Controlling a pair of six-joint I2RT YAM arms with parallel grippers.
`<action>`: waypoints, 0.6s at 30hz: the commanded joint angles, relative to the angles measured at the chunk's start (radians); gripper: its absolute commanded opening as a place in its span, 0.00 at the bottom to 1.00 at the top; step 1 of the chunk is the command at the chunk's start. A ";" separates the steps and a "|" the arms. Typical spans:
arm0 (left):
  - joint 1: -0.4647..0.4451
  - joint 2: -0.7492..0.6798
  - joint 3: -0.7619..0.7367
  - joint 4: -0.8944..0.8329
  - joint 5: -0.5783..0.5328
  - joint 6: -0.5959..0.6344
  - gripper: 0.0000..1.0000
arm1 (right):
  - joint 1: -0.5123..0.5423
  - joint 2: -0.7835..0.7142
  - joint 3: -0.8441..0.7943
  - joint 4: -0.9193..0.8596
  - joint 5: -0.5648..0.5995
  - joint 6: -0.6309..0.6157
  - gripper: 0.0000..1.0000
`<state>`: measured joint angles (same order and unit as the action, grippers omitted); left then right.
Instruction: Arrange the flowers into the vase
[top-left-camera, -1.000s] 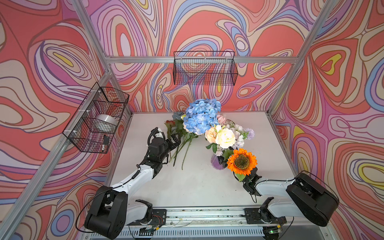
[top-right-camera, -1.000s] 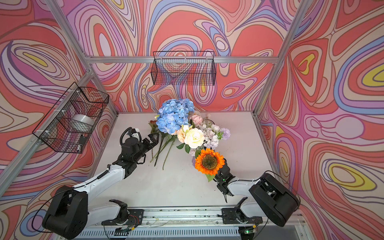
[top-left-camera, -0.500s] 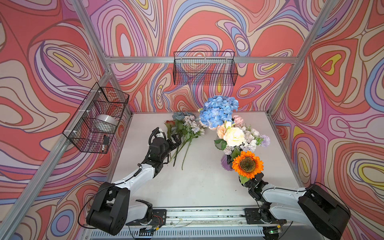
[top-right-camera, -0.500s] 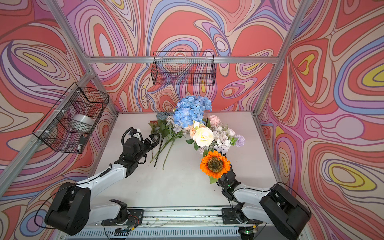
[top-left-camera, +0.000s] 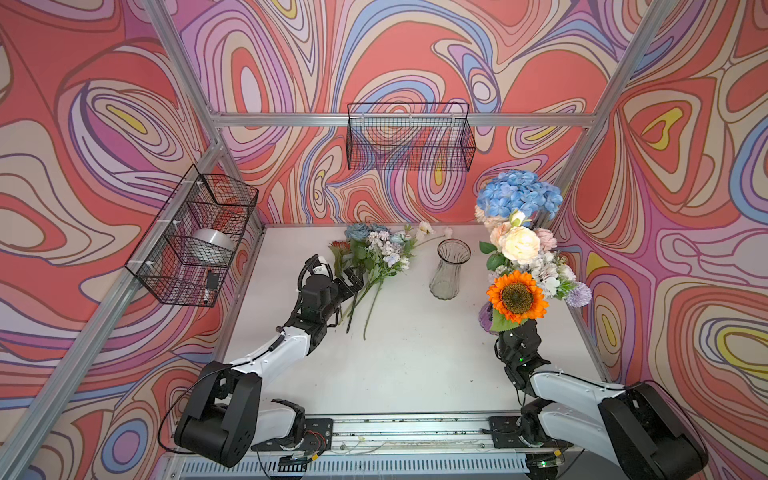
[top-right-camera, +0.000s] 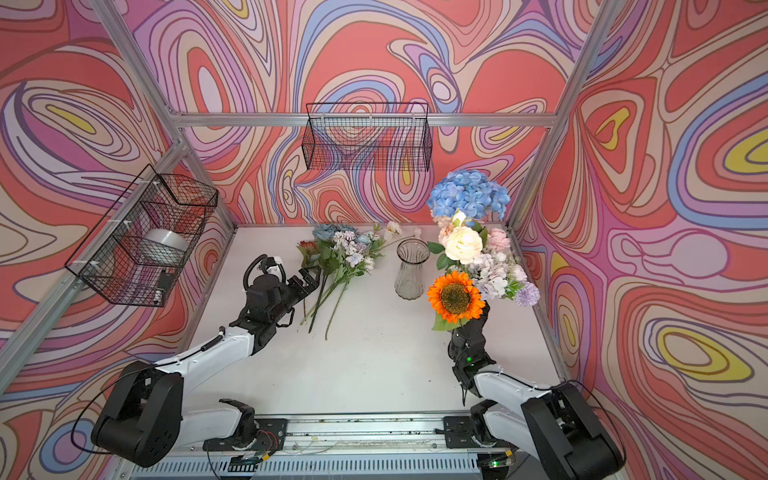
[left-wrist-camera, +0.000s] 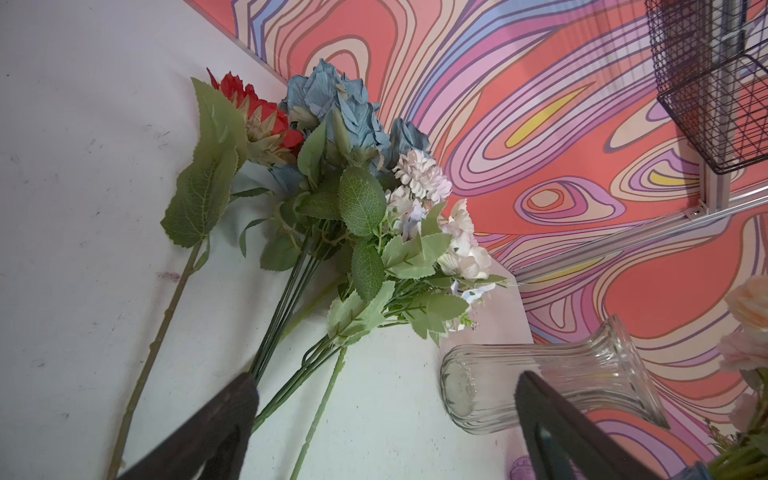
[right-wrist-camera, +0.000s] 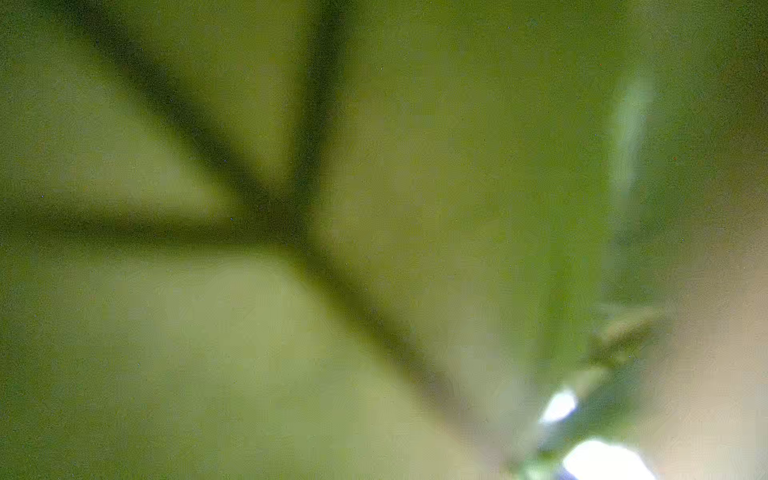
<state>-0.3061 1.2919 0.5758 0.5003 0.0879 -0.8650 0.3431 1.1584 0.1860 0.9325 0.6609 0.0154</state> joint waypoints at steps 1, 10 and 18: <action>0.002 0.003 -0.011 0.036 0.011 -0.005 1.00 | -0.046 0.105 0.104 0.147 -0.033 -0.067 0.36; 0.001 -0.010 -0.009 0.026 0.014 0.009 1.00 | -0.144 0.582 0.295 0.547 -0.068 -0.113 0.38; 0.002 -0.037 0.017 -0.043 0.001 0.047 1.00 | -0.212 0.788 0.485 0.531 -0.099 -0.060 0.44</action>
<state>-0.3061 1.2793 0.5747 0.4938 0.0963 -0.8421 0.1555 1.9049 0.6289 1.4361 0.5880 -0.0875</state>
